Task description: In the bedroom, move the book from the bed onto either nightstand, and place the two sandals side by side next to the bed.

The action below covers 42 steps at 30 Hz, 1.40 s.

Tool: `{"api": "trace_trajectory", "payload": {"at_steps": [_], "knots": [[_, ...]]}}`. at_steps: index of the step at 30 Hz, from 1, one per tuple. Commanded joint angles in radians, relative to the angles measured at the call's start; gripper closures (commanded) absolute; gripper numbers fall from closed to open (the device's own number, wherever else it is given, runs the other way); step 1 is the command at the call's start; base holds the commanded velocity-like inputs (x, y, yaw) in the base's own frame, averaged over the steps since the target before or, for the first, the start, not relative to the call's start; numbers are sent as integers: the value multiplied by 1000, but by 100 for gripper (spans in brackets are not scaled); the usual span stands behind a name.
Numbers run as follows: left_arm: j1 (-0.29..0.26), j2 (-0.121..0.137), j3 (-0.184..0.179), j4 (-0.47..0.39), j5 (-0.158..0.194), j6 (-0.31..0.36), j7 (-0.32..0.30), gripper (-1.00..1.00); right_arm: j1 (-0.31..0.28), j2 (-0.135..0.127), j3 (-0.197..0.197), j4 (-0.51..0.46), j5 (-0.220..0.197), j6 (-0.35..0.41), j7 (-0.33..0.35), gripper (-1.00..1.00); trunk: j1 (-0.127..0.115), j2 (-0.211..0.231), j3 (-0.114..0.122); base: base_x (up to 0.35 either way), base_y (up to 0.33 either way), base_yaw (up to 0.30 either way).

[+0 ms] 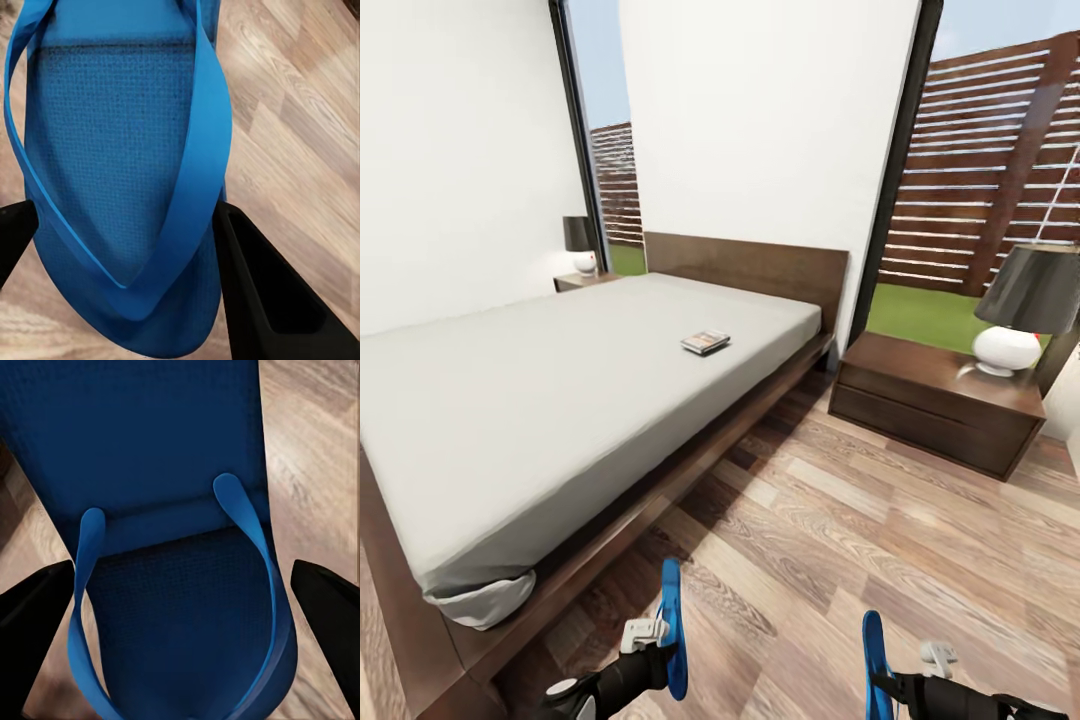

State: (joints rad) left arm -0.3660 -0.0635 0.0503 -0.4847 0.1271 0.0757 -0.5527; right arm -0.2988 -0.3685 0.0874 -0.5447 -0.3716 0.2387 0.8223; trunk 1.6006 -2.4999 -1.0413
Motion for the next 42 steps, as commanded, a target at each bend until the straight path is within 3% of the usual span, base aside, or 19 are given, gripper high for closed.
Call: {"api": "trace_trajectory", "payload": {"at_steps": [1, 21, 30, 42], "knots": [[1, -1, 5, 1, 5, 7, -4, 100, 0, -1, 5, 0, -10, 6, -1, 100, -1, 0, 3, 0, 0, 0], [5, -1, 5, 47, 5, 6, -3, 100, 0, -1, 2, 77, -11, -1, -3, 100, -77, 140, 66, 0, 0, -8], [7, -1, 6, 47, 6, -45, -4, 100, 0, -1, 2, 77, -15, -1, -3, 100, -77, 140, 71, 0, 0, -208], [7, -1, 5, 47, 7, -51, -5, 100, 0, -1, 3, 77, -15, -1, -3, 100, -77, 140, 83, 0, 0, -252]]}}
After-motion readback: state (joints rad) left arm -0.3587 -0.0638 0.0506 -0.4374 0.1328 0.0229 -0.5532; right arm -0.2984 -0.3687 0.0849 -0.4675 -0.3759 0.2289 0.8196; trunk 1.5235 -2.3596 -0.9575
